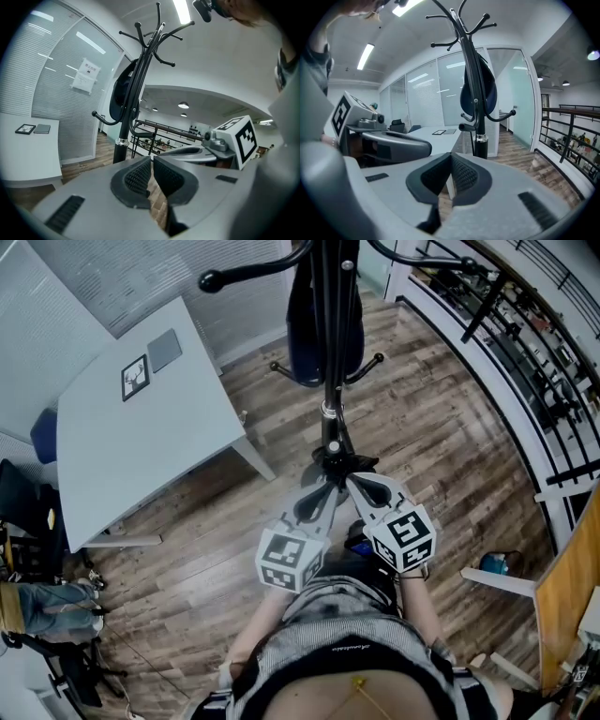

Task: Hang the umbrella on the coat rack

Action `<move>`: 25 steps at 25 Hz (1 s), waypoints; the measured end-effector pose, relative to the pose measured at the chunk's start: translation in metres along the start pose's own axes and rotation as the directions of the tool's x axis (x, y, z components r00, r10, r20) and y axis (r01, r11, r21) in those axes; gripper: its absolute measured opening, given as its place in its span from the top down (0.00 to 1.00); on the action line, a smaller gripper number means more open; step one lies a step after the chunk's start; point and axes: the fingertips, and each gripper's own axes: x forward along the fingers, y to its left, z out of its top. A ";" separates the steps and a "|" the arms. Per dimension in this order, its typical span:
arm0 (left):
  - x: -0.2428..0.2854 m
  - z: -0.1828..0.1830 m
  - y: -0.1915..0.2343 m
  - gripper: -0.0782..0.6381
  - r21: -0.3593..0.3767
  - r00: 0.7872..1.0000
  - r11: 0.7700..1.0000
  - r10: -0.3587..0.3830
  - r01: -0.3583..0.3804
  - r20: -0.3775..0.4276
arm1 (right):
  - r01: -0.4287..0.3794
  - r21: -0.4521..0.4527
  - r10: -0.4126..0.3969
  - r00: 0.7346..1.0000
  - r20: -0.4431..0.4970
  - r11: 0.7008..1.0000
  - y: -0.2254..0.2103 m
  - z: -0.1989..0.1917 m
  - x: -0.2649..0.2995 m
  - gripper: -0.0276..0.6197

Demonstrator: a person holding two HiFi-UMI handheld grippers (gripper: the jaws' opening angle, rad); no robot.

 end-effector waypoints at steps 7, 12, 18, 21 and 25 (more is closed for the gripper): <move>0.002 -0.003 0.001 0.87 0.005 1.000 1.000 0.011 -0.011 -0.004 | -0.016 -0.046 0.015 0.999 -0.028 0.999 0.006 -0.005 0.002 0.95; 0.001 -0.003 0.001 0.87 0.008 1.000 1.000 0.015 -0.015 -0.001 | -0.024 -0.056 0.024 1.000 -0.015 0.998 0.008 -0.002 0.002 0.95; 0.001 -0.003 0.003 0.87 0.012 1.000 1.000 0.017 -0.017 0.002 | -0.027 -0.056 0.027 1.000 0.003 0.998 0.009 0.004 0.000 0.95; 0.000 -0.002 0.004 0.87 0.013 1.000 1.000 0.021 -0.021 0.004 | -0.023 -0.054 0.024 1.000 0.018 0.998 0.009 0.009 -0.002 0.95; -0.001 0.002 0.006 0.87 0.015 1.000 1.000 0.023 -0.023 0.016 | -0.028 -0.067 0.030 0.999 0.035 0.997 0.013 0.016 -0.001 0.95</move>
